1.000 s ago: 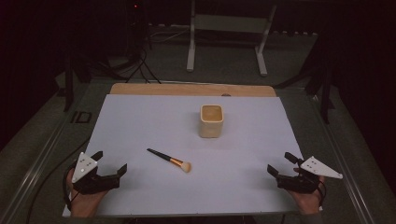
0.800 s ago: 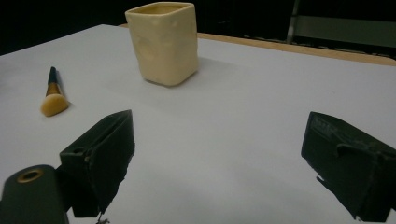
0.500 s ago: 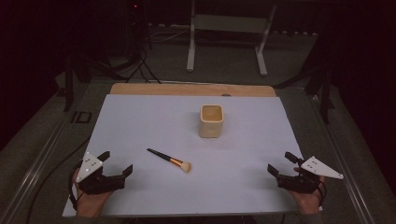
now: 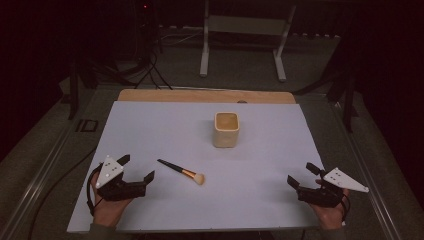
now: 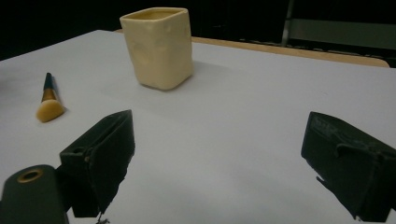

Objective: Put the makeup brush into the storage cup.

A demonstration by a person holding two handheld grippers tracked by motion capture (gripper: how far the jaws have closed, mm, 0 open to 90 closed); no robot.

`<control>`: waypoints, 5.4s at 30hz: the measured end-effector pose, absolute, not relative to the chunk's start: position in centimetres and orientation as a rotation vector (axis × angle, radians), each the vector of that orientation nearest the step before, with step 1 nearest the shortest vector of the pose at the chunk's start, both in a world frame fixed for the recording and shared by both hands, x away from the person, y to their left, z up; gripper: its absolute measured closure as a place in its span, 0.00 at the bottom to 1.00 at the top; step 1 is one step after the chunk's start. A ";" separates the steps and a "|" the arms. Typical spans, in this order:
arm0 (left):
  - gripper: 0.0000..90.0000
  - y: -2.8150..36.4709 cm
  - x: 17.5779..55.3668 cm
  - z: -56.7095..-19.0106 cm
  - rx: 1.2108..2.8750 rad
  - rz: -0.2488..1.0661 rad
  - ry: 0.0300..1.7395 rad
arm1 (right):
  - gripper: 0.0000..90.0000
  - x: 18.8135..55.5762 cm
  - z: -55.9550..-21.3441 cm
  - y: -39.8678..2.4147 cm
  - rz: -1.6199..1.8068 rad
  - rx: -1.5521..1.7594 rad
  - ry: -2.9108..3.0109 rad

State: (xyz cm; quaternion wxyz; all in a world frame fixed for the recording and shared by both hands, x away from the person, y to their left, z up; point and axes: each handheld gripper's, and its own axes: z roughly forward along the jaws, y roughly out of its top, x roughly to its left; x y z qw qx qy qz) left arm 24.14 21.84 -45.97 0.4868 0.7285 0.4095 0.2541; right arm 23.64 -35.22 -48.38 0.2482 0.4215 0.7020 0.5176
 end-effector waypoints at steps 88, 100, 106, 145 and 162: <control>0.06 11.9 32.8 -43.3 2.375 0.386 0.767 | 0.11 23.5 -48.2 -35.2 1.424 1.130 1.907; 0.08 11.4 34.0 -43.4 2.555 0.320 0.673 | 0.11 23.5 -48.2 -35.3 1.425 1.129 1.908; 0.10 12.0 34.6 -43.6 2.569 0.289 0.683 | 0.11 23.5 -48.2 -35.2 1.424 1.130 1.910; 0.14 9.2 36.0 -48.9 2.824 0.163 0.555 | 0.11 23.5 -48.2 -35.3 1.423 1.139 1.911; 0.39 8.5 35.6 -49.3 2.852 0.172 0.467 | 0.11 23.5 -48.2 -35.3 1.422 1.137 1.913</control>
